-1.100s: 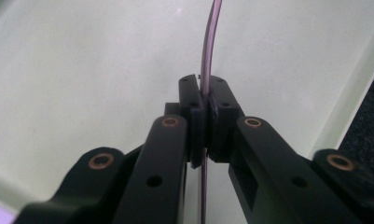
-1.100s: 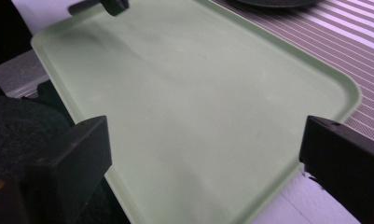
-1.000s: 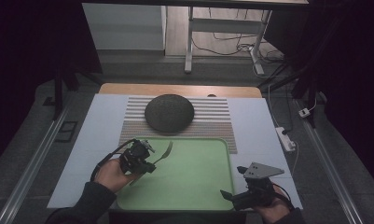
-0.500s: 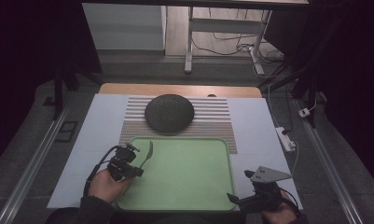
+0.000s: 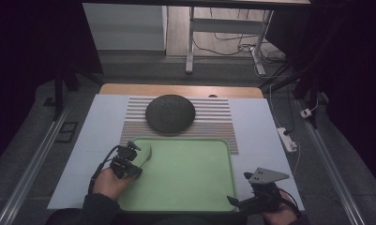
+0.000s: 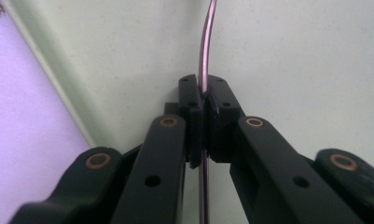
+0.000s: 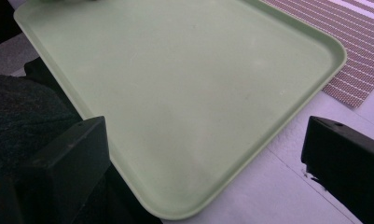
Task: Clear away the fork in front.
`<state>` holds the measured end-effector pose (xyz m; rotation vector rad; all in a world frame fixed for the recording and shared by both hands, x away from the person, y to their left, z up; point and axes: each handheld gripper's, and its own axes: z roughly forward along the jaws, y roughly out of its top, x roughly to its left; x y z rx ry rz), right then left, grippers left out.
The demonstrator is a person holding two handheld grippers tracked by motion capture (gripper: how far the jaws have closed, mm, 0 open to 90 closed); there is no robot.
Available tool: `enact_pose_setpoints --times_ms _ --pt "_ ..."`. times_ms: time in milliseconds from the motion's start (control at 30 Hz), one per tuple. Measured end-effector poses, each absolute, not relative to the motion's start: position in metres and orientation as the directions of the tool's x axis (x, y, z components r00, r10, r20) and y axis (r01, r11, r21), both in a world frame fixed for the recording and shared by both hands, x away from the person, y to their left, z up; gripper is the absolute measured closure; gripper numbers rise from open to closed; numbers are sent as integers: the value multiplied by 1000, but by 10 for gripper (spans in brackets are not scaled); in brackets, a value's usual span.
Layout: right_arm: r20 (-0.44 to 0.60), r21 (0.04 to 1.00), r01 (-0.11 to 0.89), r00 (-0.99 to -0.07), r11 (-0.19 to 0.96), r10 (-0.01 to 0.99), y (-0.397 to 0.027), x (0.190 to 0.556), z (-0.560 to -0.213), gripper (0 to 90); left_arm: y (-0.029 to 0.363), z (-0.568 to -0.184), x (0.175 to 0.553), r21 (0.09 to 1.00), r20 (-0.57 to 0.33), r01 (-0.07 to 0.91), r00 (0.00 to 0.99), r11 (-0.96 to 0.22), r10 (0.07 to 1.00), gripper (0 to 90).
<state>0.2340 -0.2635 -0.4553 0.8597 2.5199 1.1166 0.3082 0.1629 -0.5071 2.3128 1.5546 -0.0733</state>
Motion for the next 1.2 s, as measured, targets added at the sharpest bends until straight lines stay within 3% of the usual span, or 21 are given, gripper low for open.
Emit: enact_pose_setpoints --times_ms 233,367,567,700,867,1200 --pt "13 739 418 -793 528 609 -264 234 -455 13 168 -503 307 291 -239 898 402 -330 884 795" --pt "21 741 423 -791 522 611 -264 235 -455 13 172 -495 308 354 -251 877 422 -324 871 795" --pt "37 738 434 -791 517 611 -265 236 -456 13 173 -491 316 407 -234 854 440 -324 867 879" --pt "44 736 440 -790 515 612 -265 237 -456 13 170 -492 326 433 -242 840 457 -326 856 885" --pt "40 732 440 -791 521 611 -265 237 -456 13 165 -498 334 436 -216 833 463 -339 860 886" --pt "43 727 442 -793 525 608 -264 238 -456 13 158 -506 339 430 -260 831 489 -353 833 885"
